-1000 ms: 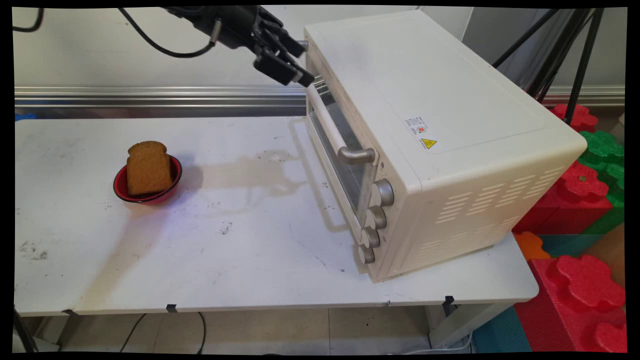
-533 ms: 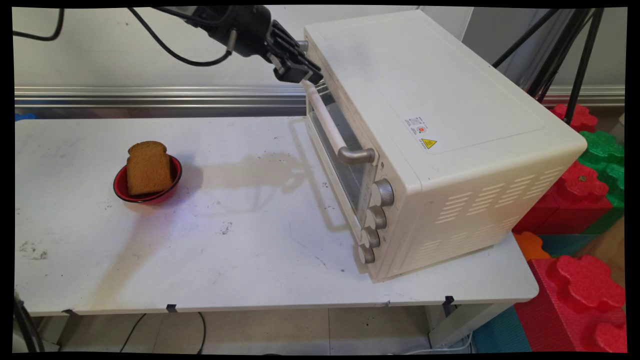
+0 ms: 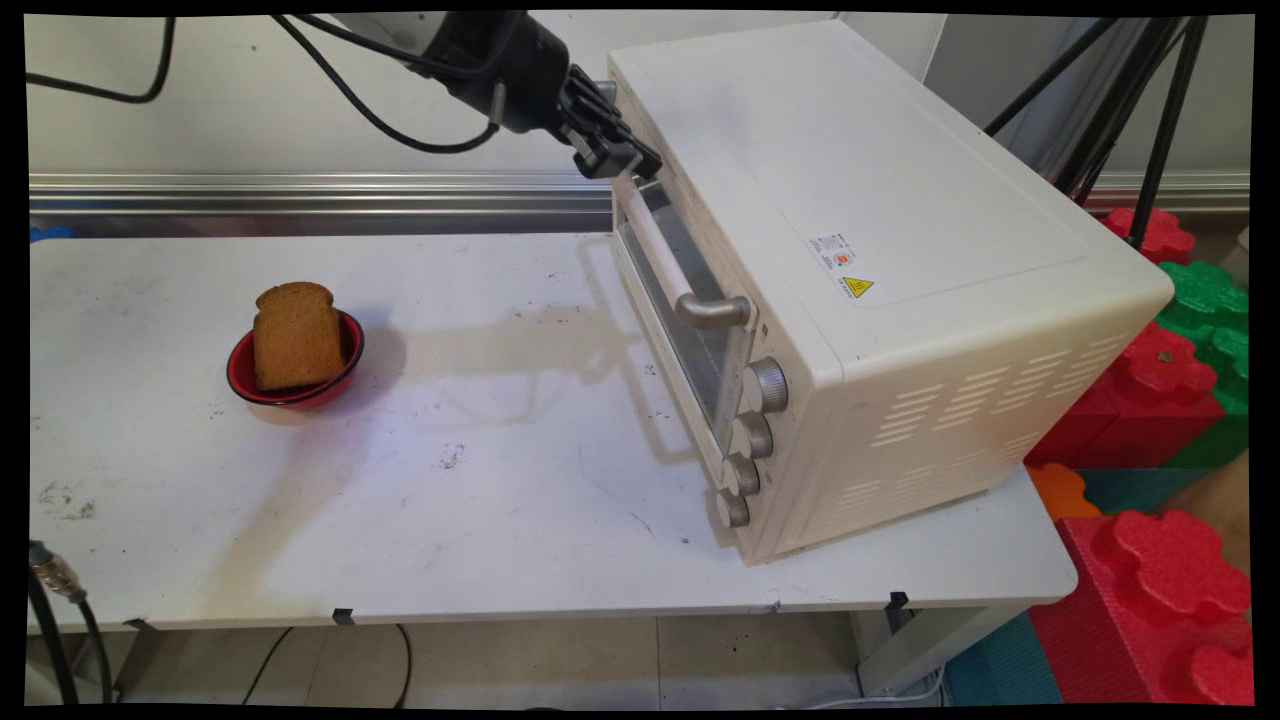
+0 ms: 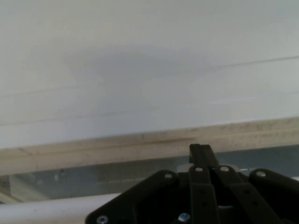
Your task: Open the oven
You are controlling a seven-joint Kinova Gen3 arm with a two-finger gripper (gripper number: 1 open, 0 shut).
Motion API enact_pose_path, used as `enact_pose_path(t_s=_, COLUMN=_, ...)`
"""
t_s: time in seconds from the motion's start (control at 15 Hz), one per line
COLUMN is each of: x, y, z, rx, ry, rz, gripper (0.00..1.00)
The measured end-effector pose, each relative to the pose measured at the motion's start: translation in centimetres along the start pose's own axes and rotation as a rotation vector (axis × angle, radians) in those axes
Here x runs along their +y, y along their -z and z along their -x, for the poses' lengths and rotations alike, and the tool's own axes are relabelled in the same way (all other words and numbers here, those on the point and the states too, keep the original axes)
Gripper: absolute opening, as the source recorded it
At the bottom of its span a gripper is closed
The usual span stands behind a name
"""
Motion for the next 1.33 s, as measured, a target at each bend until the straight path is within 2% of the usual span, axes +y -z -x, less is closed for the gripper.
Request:
enact_pose_path(t_s=0.53, x=0.2, y=-1.3, z=0.9, rx=-0.028, ry=0.014, rz=-0.001, gripper=0.00)
enact_pose_path(t_s=1.33, x=0.6, y=1.5, z=4.6, rx=-0.119, ry=0.021, rz=-0.003, gripper=0.00)
